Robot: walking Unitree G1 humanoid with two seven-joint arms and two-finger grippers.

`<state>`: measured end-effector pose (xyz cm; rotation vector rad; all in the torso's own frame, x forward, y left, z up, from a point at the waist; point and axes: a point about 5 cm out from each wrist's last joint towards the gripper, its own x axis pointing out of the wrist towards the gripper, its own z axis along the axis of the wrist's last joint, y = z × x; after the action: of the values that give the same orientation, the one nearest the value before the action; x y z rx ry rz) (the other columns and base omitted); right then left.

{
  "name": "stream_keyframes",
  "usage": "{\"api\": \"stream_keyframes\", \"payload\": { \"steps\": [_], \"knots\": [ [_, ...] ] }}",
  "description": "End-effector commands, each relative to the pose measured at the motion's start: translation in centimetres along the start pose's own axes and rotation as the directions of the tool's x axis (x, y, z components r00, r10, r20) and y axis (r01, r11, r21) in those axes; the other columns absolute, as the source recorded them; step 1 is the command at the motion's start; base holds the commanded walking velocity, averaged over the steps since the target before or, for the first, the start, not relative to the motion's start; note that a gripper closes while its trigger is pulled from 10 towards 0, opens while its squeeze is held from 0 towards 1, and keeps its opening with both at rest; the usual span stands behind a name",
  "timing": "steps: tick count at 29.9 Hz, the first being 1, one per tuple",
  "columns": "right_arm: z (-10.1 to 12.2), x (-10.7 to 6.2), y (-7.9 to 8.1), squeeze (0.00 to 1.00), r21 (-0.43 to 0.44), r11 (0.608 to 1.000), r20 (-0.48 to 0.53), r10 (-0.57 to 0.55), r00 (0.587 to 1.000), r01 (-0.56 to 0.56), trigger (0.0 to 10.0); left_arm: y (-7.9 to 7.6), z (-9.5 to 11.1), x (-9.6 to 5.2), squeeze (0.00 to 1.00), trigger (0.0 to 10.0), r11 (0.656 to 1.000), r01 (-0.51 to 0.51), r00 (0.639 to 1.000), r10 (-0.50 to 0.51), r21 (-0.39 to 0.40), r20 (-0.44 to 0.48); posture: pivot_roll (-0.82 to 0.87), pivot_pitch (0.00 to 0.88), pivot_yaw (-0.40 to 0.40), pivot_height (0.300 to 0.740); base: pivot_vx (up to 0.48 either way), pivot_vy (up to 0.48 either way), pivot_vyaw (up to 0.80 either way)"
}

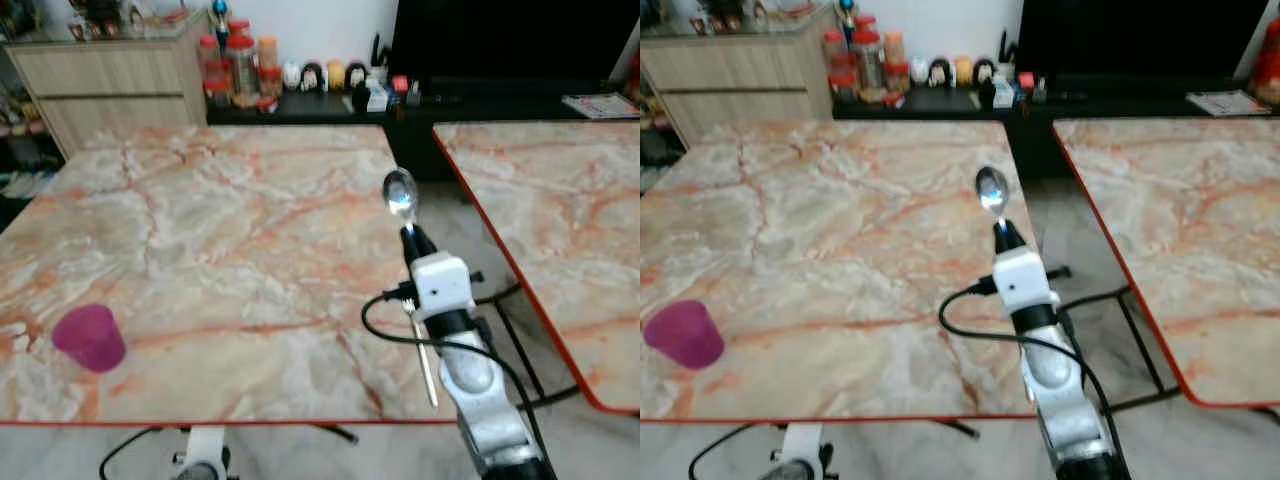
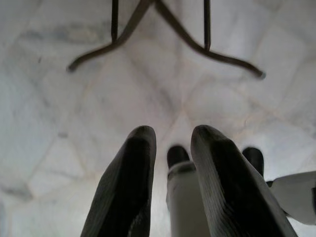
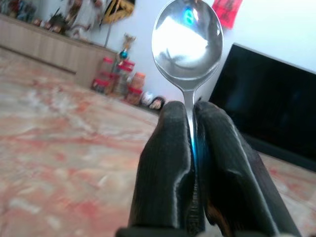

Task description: Setting the table

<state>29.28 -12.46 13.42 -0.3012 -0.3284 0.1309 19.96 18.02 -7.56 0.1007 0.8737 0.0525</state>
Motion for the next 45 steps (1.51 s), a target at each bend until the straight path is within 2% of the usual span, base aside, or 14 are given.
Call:
{"api": "stream_keyframes", "payload": {
  "steps": [1,12,24,29,32,37,41,43,45],
  "knots": [
    [0.6,0.4,0.2,0.00,0.001,1.000,0.030,0.008,1.000,-0.008,10.0,0.3,0.1,0.0,0.00,10.0,1.000,-0.012,1.000,0.012,0.002,0.001,-0.06,0.000,-0.022,0.725,0.000,-0.386,0.00],
    [0.5,0.3,0.0,0.00,0.003,1.000,0.024,-0.005,1.000,0.005,10.0,0.4,0.0,0.0,0.00,10.0,1.000,-0.017,1.000,0.017,0.001,0.000,-0.06,0.000,-0.023,0.725,0.000,-0.376,0.00],
    [-0.7,-0.4,-0.5,0.00,-0.016,0.999,-0.026,-0.038,0.999,0.038,10.0,0.6,0.0,0.0,0.00,10.0,1.000,-0.023,1.000,0.023,-0.004,0.002,-0.06,0.000,-0.021,0.725,0.000,0.000,0.00],
    [-1.8,-0.8,-0.6,0.00,0.010,0.999,-0.082,-0.052,0.995,0.053,10.0,0.6,0.0,0.0,0.00,10.0,1.000,-0.022,1.000,0.022,-0.004,0.000,-0.06,0.000,-0.021,0.725,0.000,0.000,0.00],
    [-4.1,-2.1,-0.2,0.00,0.003,1.000,-0.167,-0.006,0.986,0.007,10.0,0.6,-0.2,0.0,0.00,10.0,1.000,-0.020,1.000,0.020,-0.004,-0.003,-0.06,0.000,-0.020,0.725,0.000,0.000,0.00],
    [-6.1,-3.1,-0.5,0.00,0.019,1.000,-0.266,-0.006,0.964,0.012,10.0,0.6,-0.2,0.0,0.00,10.0,1.000,-0.018,1.000,0.017,-0.002,-0.005,-0.06,0.000,-0.019,0.725,0.000,0.000,0.00],
    [-8.6,-4.6,-0.9,0.00,0.030,0.999,-0.377,-0.012,0.926,0.026,10.0,0.5,-0.2,0.0,0.00,10.0,1.000,-0.015,1.000,0.015,-0.002,-0.005,-0.06,0.000,-0.018,0.725,0.000,0.000,0.00],
    [-8.7,-4.6,-0.9,0.00,0.031,0.999,-0.378,-0.011,0.926,0.025,10.0,0.5,-0.2,0.0,0.00,10.0,1.000,-0.015,1.000,0.014,-0.002,-0.005,-0.06,0.000,-0.018,0.725,0.000,0.000,0.00],
    [-10.3,-5.8,-1.0,0.00,0.001,1.000,-0.453,0.010,0.891,-0.011,10.0,0.5,-0.2,0.0,0.00,10.0,1.000,-0.014,1.000,0.014,-0.001,-0.005,-0.06,0.000,-0.018,0.725,0.000,0.000,0.00]
  ]
}}
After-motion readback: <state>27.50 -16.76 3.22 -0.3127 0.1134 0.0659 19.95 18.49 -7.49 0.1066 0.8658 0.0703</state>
